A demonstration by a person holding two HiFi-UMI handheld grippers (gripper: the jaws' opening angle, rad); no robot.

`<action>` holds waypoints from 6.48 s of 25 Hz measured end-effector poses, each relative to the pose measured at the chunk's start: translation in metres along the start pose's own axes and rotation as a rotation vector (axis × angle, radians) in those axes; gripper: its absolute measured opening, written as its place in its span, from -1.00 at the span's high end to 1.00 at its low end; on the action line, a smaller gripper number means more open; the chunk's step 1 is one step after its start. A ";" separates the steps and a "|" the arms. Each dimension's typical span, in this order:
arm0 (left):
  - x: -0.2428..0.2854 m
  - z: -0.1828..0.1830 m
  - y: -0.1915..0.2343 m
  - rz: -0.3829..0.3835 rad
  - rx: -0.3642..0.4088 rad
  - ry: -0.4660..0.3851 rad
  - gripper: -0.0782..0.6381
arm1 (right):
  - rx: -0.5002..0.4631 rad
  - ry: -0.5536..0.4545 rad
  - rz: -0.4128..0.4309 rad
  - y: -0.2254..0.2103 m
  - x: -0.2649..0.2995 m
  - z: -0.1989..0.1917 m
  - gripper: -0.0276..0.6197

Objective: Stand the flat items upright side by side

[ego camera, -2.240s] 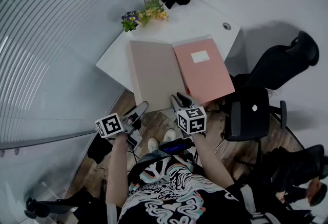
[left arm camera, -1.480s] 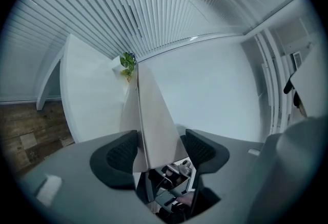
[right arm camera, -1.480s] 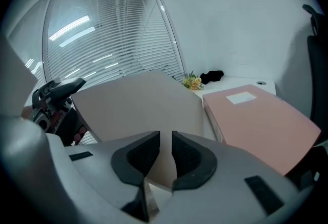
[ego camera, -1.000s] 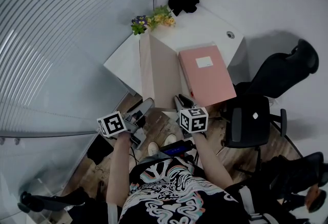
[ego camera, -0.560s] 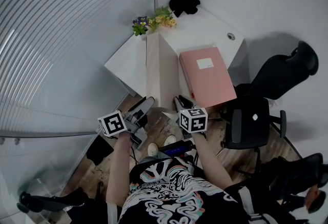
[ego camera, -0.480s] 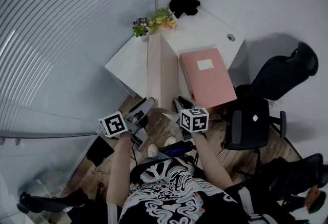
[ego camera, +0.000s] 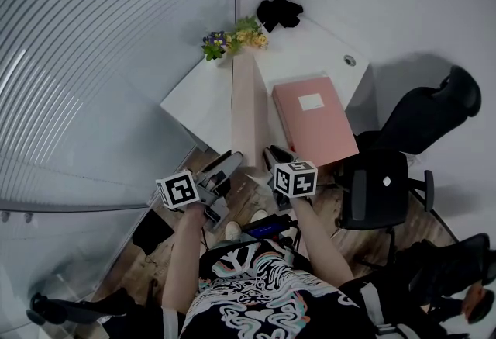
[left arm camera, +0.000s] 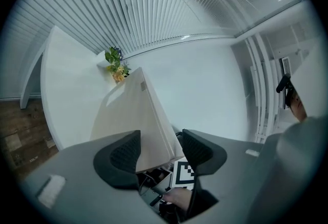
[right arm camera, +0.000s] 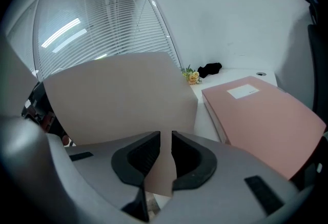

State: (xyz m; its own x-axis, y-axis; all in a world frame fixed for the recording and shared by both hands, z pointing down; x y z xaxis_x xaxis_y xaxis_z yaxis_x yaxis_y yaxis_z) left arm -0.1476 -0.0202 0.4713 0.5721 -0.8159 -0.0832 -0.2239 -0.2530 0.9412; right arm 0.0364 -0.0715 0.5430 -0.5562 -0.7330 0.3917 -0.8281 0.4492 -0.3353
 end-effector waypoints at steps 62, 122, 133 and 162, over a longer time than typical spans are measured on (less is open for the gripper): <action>0.040 0.032 0.097 -0.222 -0.262 0.268 0.01 | 0.056 -0.042 0.136 0.034 0.071 0.182 0.08; 0.089 0.039 0.095 -0.259 -0.110 0.549 0.07 | -0.255 0.193 -0.151 0.050 0.163 0.215 -0.08; 0.082 0.035 0.093 -0.263 -0.062 0.509 0.07 | -0.276 0.093 -0.093 0.065 0.142 0.218 -0.06; 0.084 0.029 0.071 -0.248 0.032 0.426 -0.01 | -0.277 -0.240 -0.065 0.065 0.088 0.234 0.00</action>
State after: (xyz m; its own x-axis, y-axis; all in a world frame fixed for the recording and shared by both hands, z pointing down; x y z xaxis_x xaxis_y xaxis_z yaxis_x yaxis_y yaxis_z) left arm -0.1380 -0.1216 0.5217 0.8815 -0.4456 -0.1559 -0.0603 -0.4339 0.8990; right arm -0.0505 -0.2266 0.3548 -0.4972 -0.8485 0.1812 -0.8667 0.4952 -0.0592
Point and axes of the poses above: the fingertips, and each gripper's own axes: x forward along the fingers, y to its left, z out of its top, the point moved 7 cm from there along -x, backward along the fingers, and after that the axes turned 13 degrees about -y, right-handed, at the moved point
